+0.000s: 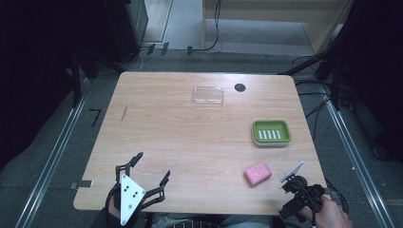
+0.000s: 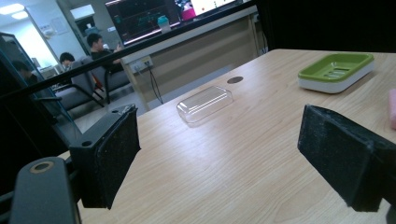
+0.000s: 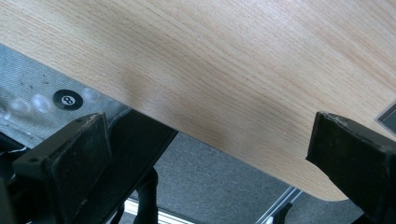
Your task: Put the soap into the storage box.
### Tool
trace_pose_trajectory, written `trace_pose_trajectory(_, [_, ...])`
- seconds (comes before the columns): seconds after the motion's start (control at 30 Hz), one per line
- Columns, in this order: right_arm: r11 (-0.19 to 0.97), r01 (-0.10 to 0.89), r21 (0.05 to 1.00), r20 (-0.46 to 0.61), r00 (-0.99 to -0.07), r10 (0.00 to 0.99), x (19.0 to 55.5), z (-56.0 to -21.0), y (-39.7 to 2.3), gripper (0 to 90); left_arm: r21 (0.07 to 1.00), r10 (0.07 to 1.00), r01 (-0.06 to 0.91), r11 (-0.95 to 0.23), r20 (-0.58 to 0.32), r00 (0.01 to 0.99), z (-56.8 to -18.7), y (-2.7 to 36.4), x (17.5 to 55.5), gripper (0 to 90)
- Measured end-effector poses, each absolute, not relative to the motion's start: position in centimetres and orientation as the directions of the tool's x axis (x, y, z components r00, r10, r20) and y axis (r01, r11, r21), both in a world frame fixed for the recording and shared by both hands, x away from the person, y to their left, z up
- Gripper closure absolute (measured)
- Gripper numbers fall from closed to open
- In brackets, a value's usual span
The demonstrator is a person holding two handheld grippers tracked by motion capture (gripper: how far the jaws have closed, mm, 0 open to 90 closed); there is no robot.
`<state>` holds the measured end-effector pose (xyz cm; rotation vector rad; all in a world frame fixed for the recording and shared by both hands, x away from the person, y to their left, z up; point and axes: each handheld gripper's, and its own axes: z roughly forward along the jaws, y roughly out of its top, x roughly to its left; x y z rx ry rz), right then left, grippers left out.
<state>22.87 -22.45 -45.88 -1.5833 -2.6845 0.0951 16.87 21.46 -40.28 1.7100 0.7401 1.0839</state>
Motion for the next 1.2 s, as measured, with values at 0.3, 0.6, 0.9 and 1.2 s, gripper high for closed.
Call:
trace_pose_trajectory(0.3, [0.478, 0.876, -0.061, -0.013, -0.48, 0.877, 23.1, -45.7, -22.2, 0.0, 0.93, 0.844, 0.008, -0.368, 0.33, 0.422, -40.3, 21.7, 16.8, 13.1])
trace_pose_trajectory(0.6, [0.493, 0.87, -0.033, -0.007, -0.493, 0.87, 23.7, -45.6, -22.0, 0.0, 0.93, 0.844, 0.008, -0.368, 0.331, 0.421, -40.3, 21.6, 16.7, 13.1])
trace_pose_trajectory(0.9, [0.495, 0.869, -0.009, -0.012, -0.495, 0.869, 24.5, -45.1, -21.2, 0.0, 0.93, 0.847, 0.01, -0.367, 0.329, 0.417, -40.2, 21.8, 16.7, 13.1])
trace_pose_trajectory(1.2, [0.509, 0.86, 0.013, -0.016, -0.509, 0.86, 25.2, -44.8, -20.1, 0.0, 0.931, 0.847, 0.01, -0.365, 0.328, 0.418, -40.2, 21.8, 16.7, 13.1])
